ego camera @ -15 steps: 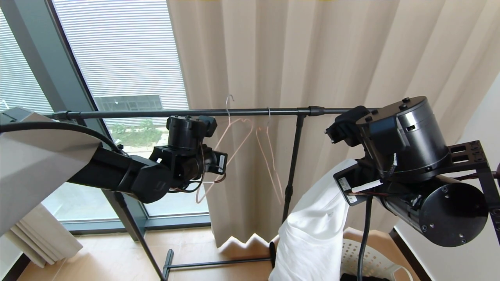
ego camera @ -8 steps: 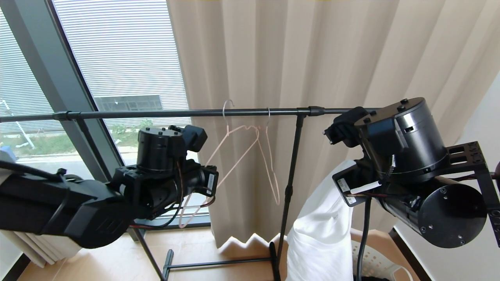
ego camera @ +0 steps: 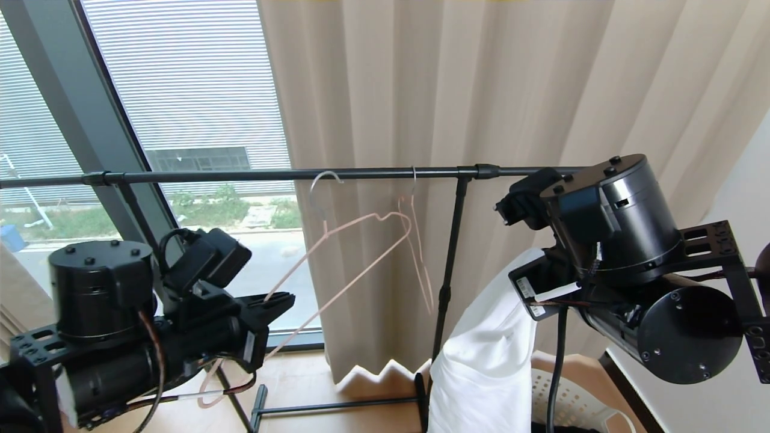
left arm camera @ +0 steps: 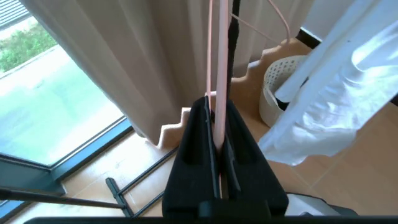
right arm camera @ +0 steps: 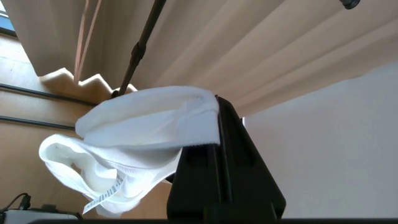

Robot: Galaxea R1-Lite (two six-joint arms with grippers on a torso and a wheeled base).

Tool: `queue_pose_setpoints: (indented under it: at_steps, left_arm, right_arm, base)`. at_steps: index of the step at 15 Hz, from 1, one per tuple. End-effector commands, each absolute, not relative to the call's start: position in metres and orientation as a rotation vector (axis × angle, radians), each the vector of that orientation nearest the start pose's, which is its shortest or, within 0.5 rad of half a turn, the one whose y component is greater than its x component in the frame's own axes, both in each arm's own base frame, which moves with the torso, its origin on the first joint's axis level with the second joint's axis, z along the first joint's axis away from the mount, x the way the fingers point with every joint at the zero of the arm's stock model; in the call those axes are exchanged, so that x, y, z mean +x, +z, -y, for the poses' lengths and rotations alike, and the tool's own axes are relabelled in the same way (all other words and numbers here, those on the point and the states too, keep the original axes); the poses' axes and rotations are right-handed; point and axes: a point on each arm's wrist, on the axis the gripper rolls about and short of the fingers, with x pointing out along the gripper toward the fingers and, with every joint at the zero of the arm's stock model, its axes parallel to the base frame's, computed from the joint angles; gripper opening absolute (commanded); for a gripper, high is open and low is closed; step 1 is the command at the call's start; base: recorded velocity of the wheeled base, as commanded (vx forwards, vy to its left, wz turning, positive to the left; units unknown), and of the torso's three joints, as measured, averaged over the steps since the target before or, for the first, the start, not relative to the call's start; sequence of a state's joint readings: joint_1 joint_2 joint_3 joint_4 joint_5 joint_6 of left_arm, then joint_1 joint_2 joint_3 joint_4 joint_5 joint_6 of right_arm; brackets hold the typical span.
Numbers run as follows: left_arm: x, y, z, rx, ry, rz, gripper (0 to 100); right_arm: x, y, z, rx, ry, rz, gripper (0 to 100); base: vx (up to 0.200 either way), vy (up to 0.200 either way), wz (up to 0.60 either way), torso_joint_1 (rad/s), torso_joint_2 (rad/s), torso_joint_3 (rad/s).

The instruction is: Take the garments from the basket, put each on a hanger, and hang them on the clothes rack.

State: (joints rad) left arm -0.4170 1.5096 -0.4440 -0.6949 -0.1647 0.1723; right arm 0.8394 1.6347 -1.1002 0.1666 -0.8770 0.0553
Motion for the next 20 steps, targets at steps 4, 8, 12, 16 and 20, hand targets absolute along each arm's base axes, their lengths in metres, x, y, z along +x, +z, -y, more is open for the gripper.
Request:
queue_pose_setpoints:
  at_steps: [4,8,12,16,20]
  left_arm:
    - [0.184,0.14,0.056,0.145,-0.687,-0.277,0]
    - [0.166,0.118,0.04,0.202,-0.79,-0.245,0]
    - [0.153,0.105,0.036,0.216,-0.849,-0.244,0]
    - [0.142,0.097,0.035,0.237,-0.873,-0.263,0]
    - [0.139,0.095,0.039,0.235,-0.92,-0.27,0]
  right_arm:
    - [0.204,0.215,-0.195,-0.472,-0.063,-0.458,0]
    - [0.21,0.214,-0.197,-0.456,-0.073,-0.444,0]
    - [0.228,0.202,-0.201,-0.46,-0.108,-0.46,0]
    - [0.234,0.206,-0.197,-0.439,-0.13,-0.451,0]
    - [0.243,0.202,-0.204,-0.425,-0.134,-0.446,0]
  base:
    - [0.0,0.0,0.0,0.0,0.0,0.0]
    - [0.0,0.0,0.0,0.0,0.0,0.0]
    - [0.0,0.0,0.0,0.0,0.0,0.0]
    - [0.0,0.0,0.0,0.0,0.0,0.0]
    - [0.0,0.0,0.0,0.0,0.0,0.0]
